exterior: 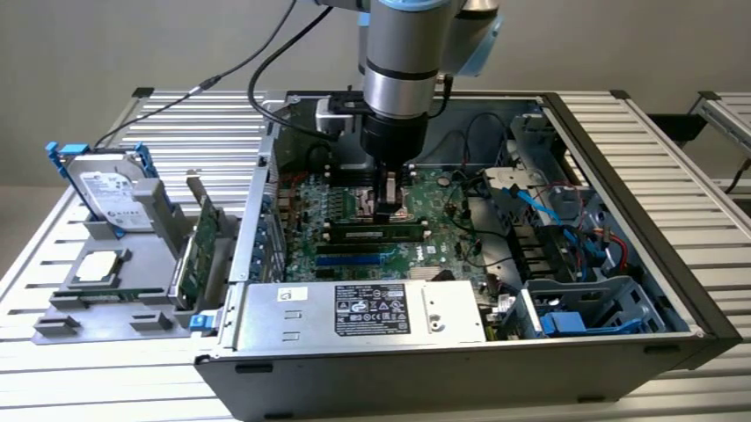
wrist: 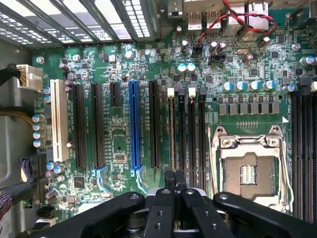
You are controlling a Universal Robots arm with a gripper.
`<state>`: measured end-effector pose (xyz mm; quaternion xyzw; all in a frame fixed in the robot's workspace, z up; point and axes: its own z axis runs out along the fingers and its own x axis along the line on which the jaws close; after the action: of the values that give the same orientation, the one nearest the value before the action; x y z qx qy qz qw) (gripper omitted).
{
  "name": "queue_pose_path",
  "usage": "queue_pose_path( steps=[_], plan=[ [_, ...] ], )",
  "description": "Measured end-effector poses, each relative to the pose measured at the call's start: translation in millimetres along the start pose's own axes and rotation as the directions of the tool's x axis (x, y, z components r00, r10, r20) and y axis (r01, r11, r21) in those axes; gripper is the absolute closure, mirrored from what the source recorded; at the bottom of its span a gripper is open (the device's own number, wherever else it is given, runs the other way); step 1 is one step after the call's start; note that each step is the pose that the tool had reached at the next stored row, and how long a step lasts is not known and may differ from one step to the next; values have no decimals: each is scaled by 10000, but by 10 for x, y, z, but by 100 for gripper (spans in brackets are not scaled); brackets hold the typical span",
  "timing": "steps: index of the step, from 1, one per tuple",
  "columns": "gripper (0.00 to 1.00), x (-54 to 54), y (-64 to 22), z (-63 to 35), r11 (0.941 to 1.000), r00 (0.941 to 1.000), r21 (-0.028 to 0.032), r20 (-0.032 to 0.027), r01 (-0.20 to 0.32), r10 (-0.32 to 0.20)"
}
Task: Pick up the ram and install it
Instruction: 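Press down the ram until it locks into place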
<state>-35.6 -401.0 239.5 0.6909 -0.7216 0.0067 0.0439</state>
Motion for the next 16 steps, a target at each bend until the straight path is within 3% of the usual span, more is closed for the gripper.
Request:
queue_pose_path(
  steps=[16],
  plan=[
    [89, -37, -3, 82, 10000, 10000, 34, 1, 51, -51]
  ],
)
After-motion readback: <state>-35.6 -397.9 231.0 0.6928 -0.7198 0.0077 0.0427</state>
